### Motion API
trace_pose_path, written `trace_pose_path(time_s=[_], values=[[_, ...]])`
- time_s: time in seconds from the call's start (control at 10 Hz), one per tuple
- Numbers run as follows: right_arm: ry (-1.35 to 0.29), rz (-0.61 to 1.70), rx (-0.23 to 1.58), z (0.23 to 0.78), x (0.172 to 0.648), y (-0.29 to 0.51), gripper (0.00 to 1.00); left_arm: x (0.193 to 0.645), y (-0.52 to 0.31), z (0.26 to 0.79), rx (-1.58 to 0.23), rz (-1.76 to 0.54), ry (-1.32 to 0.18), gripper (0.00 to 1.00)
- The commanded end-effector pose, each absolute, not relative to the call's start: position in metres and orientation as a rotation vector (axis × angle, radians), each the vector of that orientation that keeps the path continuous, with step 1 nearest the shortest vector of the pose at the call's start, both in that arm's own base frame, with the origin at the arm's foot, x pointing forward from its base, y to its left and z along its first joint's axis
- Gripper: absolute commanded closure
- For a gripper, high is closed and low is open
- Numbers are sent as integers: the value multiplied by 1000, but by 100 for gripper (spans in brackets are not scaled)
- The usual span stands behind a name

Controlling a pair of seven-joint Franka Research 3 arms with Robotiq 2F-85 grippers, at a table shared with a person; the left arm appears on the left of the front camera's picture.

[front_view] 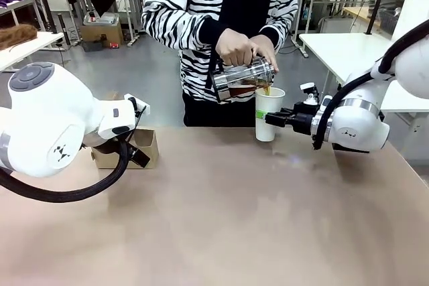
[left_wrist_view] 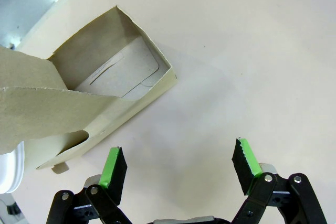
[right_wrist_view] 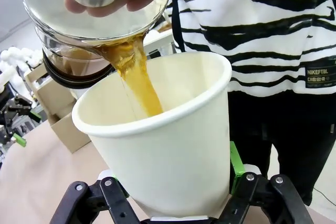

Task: Pour a drink into a cup and package it in a carrier.
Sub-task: When a person places the Paper Cup Lid on the 600 ml Paper Cup , lift the 600 ml Paper Cup.

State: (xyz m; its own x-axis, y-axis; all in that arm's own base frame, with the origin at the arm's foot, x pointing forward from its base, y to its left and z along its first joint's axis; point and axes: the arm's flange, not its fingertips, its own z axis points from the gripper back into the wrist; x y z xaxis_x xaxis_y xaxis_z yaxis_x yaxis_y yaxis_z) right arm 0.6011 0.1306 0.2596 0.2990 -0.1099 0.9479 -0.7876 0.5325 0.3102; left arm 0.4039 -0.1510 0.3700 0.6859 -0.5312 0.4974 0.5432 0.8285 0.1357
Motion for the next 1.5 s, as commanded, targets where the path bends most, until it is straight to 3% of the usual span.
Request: trace_pose_path(time_s=[0.0, 1.4], values=[[-1192, 543, 943, 265, 599, 131, 20, 403, -152, 370, -25, -604, -551, 0], [-1192, 543, 943, 265, 599, 131, 20, 403, -152, 370, -25, -604, -551, 0]])
